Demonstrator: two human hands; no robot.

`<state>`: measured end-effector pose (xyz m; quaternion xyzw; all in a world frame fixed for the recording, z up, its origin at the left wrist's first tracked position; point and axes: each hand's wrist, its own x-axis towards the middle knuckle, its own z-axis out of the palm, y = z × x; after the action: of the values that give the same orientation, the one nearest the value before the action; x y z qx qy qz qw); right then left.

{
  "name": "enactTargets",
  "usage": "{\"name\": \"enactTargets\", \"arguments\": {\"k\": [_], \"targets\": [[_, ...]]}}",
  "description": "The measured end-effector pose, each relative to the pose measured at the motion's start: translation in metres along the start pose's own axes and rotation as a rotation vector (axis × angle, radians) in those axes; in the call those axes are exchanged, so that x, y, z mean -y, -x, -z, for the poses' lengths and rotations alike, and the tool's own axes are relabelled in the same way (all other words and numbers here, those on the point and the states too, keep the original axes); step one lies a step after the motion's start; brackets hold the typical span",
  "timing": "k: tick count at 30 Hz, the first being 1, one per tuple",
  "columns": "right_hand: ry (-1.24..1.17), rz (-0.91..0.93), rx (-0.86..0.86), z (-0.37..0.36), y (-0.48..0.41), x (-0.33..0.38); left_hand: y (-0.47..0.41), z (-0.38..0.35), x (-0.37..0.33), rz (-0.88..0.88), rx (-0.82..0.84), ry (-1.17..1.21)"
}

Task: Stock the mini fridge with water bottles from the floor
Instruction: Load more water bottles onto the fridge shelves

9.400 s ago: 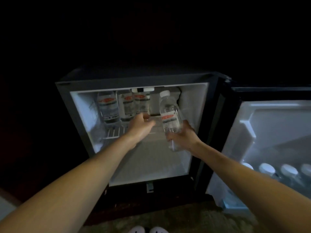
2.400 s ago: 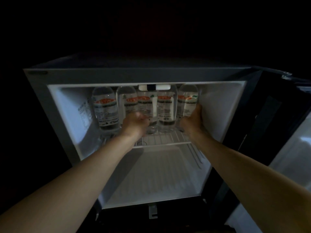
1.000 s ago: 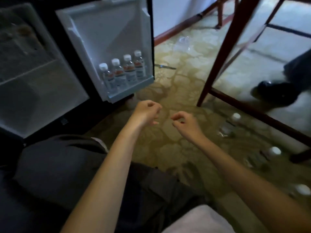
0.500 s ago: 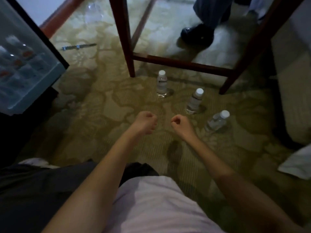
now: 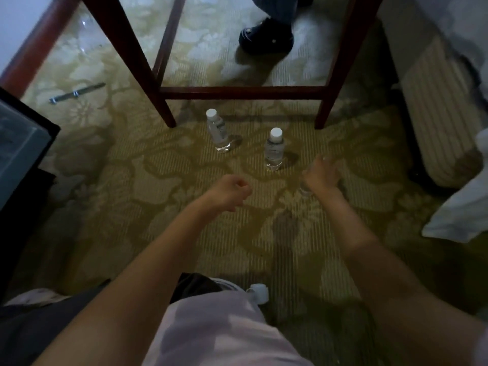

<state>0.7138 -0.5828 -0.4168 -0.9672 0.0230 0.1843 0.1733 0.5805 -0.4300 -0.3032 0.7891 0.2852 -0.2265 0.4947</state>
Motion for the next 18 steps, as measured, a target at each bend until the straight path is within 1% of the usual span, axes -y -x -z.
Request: {"name": "enactTargets", "arguments": {"k": [3,6,8,13,18], "targets": [[0.031,0.051,-0.038,-0.002,-0.007,-0.003,-0.001,0.000,0.003,0.009,0.010,-0.015],[-0.033,0.040,-0.013,-0.005,-0.006,-0.006,-0.001,-0.001,0.009,0.031,0.028,0.004],[-0.053,0.073,0.006,-0.010,0.001,-0.005,0.000,-0.002,0.015,0.029,0.035,0.015],[-0.189,0.251,0.079,-0.013,0.018,0.018,0.006,0.010,0.030,-0.006,-0.024,0.083],[-0.250,0.480,0.157,-0.001,0.052,0.075,0.019,0.041,0.047,0.005,-0.099,0.124]]}}
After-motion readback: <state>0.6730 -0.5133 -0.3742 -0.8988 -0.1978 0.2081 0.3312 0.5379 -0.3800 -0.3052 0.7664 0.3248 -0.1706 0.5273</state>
